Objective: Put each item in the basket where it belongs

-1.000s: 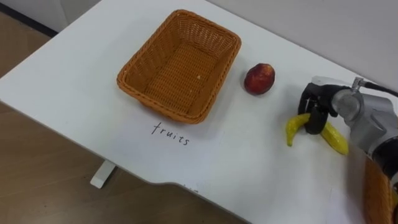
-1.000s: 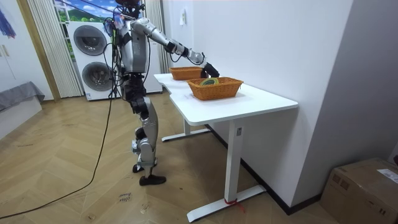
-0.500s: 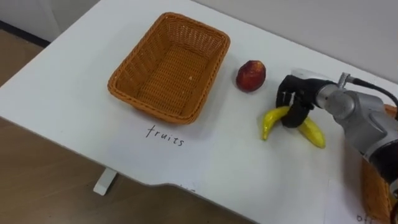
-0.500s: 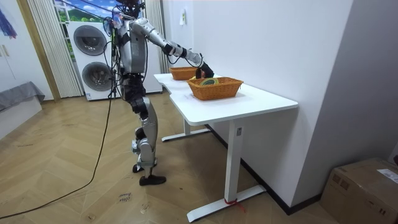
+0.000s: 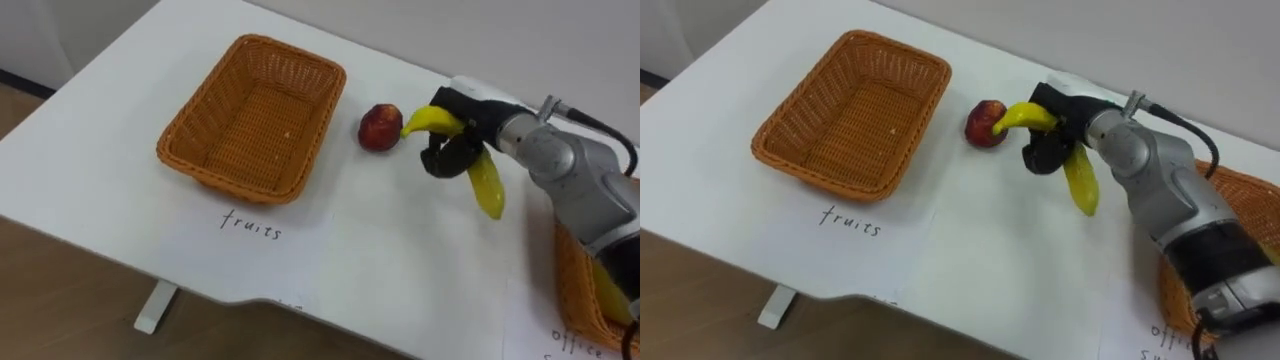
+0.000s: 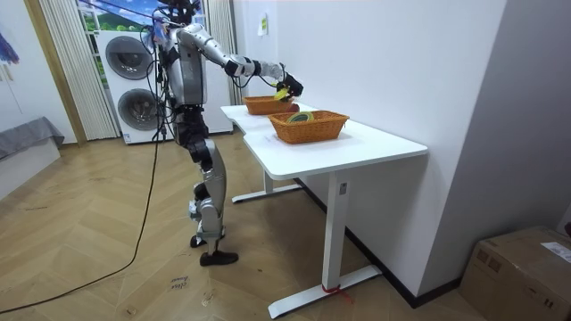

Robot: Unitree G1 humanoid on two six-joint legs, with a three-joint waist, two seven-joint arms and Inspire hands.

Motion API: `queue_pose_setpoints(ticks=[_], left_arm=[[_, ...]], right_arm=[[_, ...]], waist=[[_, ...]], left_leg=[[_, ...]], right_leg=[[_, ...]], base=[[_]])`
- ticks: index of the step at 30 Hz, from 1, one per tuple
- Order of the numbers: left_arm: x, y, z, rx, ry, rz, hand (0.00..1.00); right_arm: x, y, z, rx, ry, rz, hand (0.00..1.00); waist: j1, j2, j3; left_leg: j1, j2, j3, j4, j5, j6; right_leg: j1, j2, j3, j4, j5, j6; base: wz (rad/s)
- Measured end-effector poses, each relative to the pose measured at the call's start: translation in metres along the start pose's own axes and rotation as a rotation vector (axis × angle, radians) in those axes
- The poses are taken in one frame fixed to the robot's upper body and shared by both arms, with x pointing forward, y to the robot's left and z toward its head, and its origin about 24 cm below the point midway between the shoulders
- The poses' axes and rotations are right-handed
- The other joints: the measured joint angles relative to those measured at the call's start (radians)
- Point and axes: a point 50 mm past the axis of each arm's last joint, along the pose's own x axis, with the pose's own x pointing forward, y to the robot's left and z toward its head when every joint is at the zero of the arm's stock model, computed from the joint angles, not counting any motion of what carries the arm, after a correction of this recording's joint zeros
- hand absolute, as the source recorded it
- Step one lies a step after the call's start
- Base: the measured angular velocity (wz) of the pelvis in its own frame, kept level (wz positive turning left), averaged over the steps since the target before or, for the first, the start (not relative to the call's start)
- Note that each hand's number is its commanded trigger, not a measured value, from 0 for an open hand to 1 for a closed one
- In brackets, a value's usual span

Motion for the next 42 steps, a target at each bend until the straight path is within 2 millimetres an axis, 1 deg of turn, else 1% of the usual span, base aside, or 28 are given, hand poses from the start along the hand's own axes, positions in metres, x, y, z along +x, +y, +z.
queue_pose_setpoints(ticks=[2, 3, 8, 10, 12, 14, 15, 16, 17, 19, 21, 22, 24, 25, 27, 28, 30, 31, 32, 33, 34, 36, 38, 39, 40, 42], left_arm=[[0.000, 0.000, 0.000, 0.010, -0.006, 0.000, 0.00], [-0.001, 0.000, -0.002, 0.022, -0.011, 0.004, 0.00], [-0.006, 0.000, -0.003, 0.039, -0.048, 0.010, 0.00], [-0.007, -0.002, -0.005, 0.043, -0.048, 0.005, 0.00], [-0.008, -0.004, -0.006, 0.041, -0.043, 0.001, 0.00], [-0.009, -0.007, -0.007, 0.036, -0.039, -0.005, 0.00], [-0.009, -0.008, -0.007, 0.032, -0.039, -0.008, 0.00], [-0.009, -0.009, -0.007, 0.032, -0.038, -0.009, 0.00], [-0.010, -0.010, -0.008, 0.031, -0.035, -0.011, 0.00], [-0.011, -0.010, -0.012, 0.032, -0.027, -0.011, 0.00], [-0.011, -0.009, -0.014, 0.027, -0.018, -0.012, 0.00], [-0.011, -0.008, -0.016, 0.012, -0.009, -0.007, 0.00], [-0.011, -0.007, -0.016, -0.004, -0.005, -0.002, 0.00], [-0.011, -0.007, -0.015, -0.006, -0.005, -0.003, 0.00], [-0.011, -0.008, -0.017, -0.014, 0.001, -0.003, 0.00], [-0.011, -0.008, -0.017, -0.014, 0.001, -0.003, 0.00], [-0.011, -0.007, -0.016, -0.017, 0.000, -0.001, 0.00], [-0.011, -0.007, -0.016, -0.018, 0.000, 0.000, 0.00], [-0.011, -0.007, -0.017, -0.017, 0.002, 0.001, 0.00], [-0.011, -0.007, -0.017, -0.009, 0.003, 0.000, 0.00], [-0.011, -0.007, -0.017, -0.006, 0.002, 0.000, 0.00], [-0.011, -0.008, -0.016, 0.008, -0.001, 0.003, 0.00], [-0.011, -0.008, -0.017, 0.010, 0.007, 0.003, 0.00], [-0.011, -0.009, -0.017, 0.009, 0.015, 0.000, 0.00], [-0.012, -0.010, -0.017, 0.008, 0.015, -0.002, 0.00], [-0.012, -0.014, -0.017, 0.003, 0.020, -0.009, 0.00]], right_arm=[[-0.002, -0.006, 0.005, 0.004, -0.023, -0.026, 1.00], [-0.004, -0.009, 0.006, 0.009, -0.034, -0.043, 1.00], [-0.008, -0.020, 0.008, 0.023, -0.048, -0.089, 1.00], [-0.010, -0.024, 0.008, 0.033, -0.050, -0.108, 1.00], [-0.011, -0.027, 0.008, 0.038, -0.053, -0.123, 1.00], [-0.013, -0.031, 0.007, 0.047, -0.052, -0.143, 1.00], [-0.015, -0.035, 0.008, 0.045, -0.057, -0.163, 1.00], [-0.016, -0.038, 0.010, 0.041, -0.063, -0.176, 1.00], [-0.020, -0.044, 0.015, 0.038, -0.084, -0.210, 1.00], [-0.026, -0.052, 0.031, 0.012, -0.148, -0.273, 1.00], [-0.030, -0.055, 0.042, 0.002, -0.195, -0.301, 1.00], [-0.031, -0.056, 0.047, -0.003, -0.214, -0.309, 1.00], [-0.032, -0.057, 0.051, -0.014, -0.226, -0.319, 1.00], [-0.032, -0.057, 0.052, -0.014, -0.230, -0.320, 1.00], [-0.031, -0.055, 0.054, -0.007, -0.239, -0.317, 1.00], [-0.031, -0.055, 0.054, -0.009, -0.239, -0.318, 1.00], [-0.031, -0.055, 0.054, -0.009, -0.239, -0.318, 1.00], [-0.031, -0.055, 0.055, -0.007, -0.240, -0.317, 1.00], [-0.031, -0.054, 0.056, -0.002, -0.244, -0.313, 0.98], [-0.029, -0.052, 0.058, 0.004, -0.251, -0.309, 0.96], [-0.029, -0.051, 0.059, 0.005, -0.255, -0.306, 0.95], [-0.025, -0.045, 0.065, -0.005, -0.266, -0.279, 0.93], [-0.022, -0.040, 0.071, 0.024, -0.276, -0.268, 0.91], [-0.020, -0.035, 0.073, 0.034, -0.278, -0.254, 0.90], [-0.018, -0.033, 0.073, 0.033, -0.276, -0.244, 0.89], [-0.015, -0.025, 0.075, 0.046, -0.271, -0.219, 0.89]], waist=[[-0.010, 0.001, -0.0005], [-0.012, 0.001, -0.0033], [-0.014, 0.000, -0.0043], [-0.016, 0.009, -0.0010], [-0.016, 0.017, -0.0006], [-0.015, 0.021, -0.0020], [-0.019, 0.020, -0.0051], [-0.020, 0.019, -0.0059], [-0.019, 0.022, -0.0045], [-0.018, 0.022, -0.0060], [-0.009, 0.025, -0.0042], [-0.002, 0.021, -0.0070], [0.013, 0.015, -0.0105], [0.017, 0.014, -0.0101], [0.023, 0.011, -0.0082], [0.026, 0.010, -0.0077], [0.045, 0.004, -0.0038], [0.046, 0.001, -0.0023], [0.050, -0.002, -0.0009], [0.063, -0.004, -0.0002], [0.066, -0.005, 0.0002], [0.072, -0.007, 0.0009], [0.078, -0.010, 0.0021], [0.093, -0.011, 0.0029], [0.095, -0.012, 0.0032], [0.108, -0.016, 0.0057]], left_leg=[[0.007, 0.000, 0.000, 0.000, 0.000, 0.000], [0.008, 0.000, 0.000, -0.001, 0.000, 0.000], [0.019, 0.000, 0.001, -0.001, 0.001, 0.000], [0.037, -0.002, -0.005, -0.002, 0.000, 0.001], [0.054, -0.005, -0.012, -0.009, 0.000, 0.002], [0.064, -0.008, -0.019, -0.011, 0.000, 0.002], [0.064, -0.010, -0.024, -0.011, 0.001, 0.003], [0.063, -0.011, -0.026, -0.011, 0.001, 0.003], [0.063, -0.013, -0.028, -0.011, 0.002, 0.005], [0.066, -0.014, -0.028, -0.011, 0.003, 0.006], [0.078, -0.014, -0.028, -0.016, 0.004, 0.007], [0.083, -0.015, -0.029, -0.017, 0.004, 0.008], [0.086, -0.016, -0.029, -0.018, 0.003, 0.008], [0.088, -0.016, -0.030, -0.018, 0.003, 0.009], [0.096, -0.020, -0.046, -0.017, 0.001, 0.012], [0.096, -0.021, -0.047, -0.017, 0.001, 0.012], [0.093, -0.022, -0.050, -0.015, 0.000, 0.013], [0.093, -0.023, -0.052, -0.015, 0.000, 0.013], [0.091, -0.024, -0.055, -0.014, 0.000, 0.013], [0.089, -0.024, -0.055, -0.013, 0.000, 0.013], [0.088, -0.025, -0.055, -0.013, 0.000, 0.013], [0.087, -0.026, -0.059, -0.013, 0.000, 0.014], [0.087, -0.027, -0.060, -0.014, 0.000, 0.014], [0.088, -0.027, -0.058, -0.014, 0.000, 0.015], [0.088, -0.027, -0.058, -0.014, 0.001, 0.015], [0.085, -0.030, -0.063, -0.013, 0.001, 0.017]], right_leg=[[0.007, 0.000, -0.001, 0.000, 0.000, 0.000], [0.007, -0.001, -0.001, 0.001, 0.000, 0.000], [0.016, -0.002, -0.002, 0.002, 0.000, 0.000], [0.037, -0.003, -0.005, 0.000, -0.002, 0.002], [0.054, -0.004, -0.005, 0.000, -0.004, 0.006], [0.065, -0.007, -0.005, 0.000, -0.007, 0.010], [0.067, -0.008, -0.006, 0.000, -0.009, 0.011], [0.067, -0.009, -0.008, 0.000, -0.009, 0.012], [0.067, -0.012, -0.015, 0.000, -0.009, 0.012], [0.070, -0.014, -0.024, 0.002, -0.009, 0.013], [0.079, -0.014, -0.025, 0.001, -0.010, 0.014], [0.084, -0.015, -0.026, 0.002, -0.013, 0.017], [0.087, -0.015, -0.024, 0.002, -0.013, 0.017], [0.091, -0.015, -0.023, 0.002, -0.013, 0.017], [0.104, -0.018, -0.027, 0.002, -0.015, 0.020], [0.104, -0.019, -0.027, 0.003, -0.015, 0.020], [0.104, -0.020, -0.030, 0.003, -0.015, 0.021], [0.104, -0.021, -0.033, 0.003, -0.016, 0.021], [0.103, -0.022, -0.035, 0.003, -0.016, 0.022], [0.101, -0.022, -0.035, 0.003, -0.016, 0.022], [0.101, -0.023, -0.035, 0.003, -0.016, 0.022], [0.101, -0.024, -0.041, 0.003, -0.017, 0.023], [0.102, -0.024, -0.041, 0.003, -0.017, 0.024], [0.102, -0.024, -0.040, 0.003, -0.017, 0.024], [0.102, -0.024, -0.039, 0.003, -0.017, 0.024], [0.102, -0.023, -0.043, 0.003, -0.018, 0.026]], base=[[0.00], [0.00], [0.00], [0.05], [0.07], [0.10], [0.12], [0.10], [0.04], [0.02], [0.00], [0.00], [0.00], [0.07], [0.17], [0.10], [0.02], [0.07], [0.06], [0.03], [0.00], [0.05], [0.02], [0.00], [0.00], [0.06]])
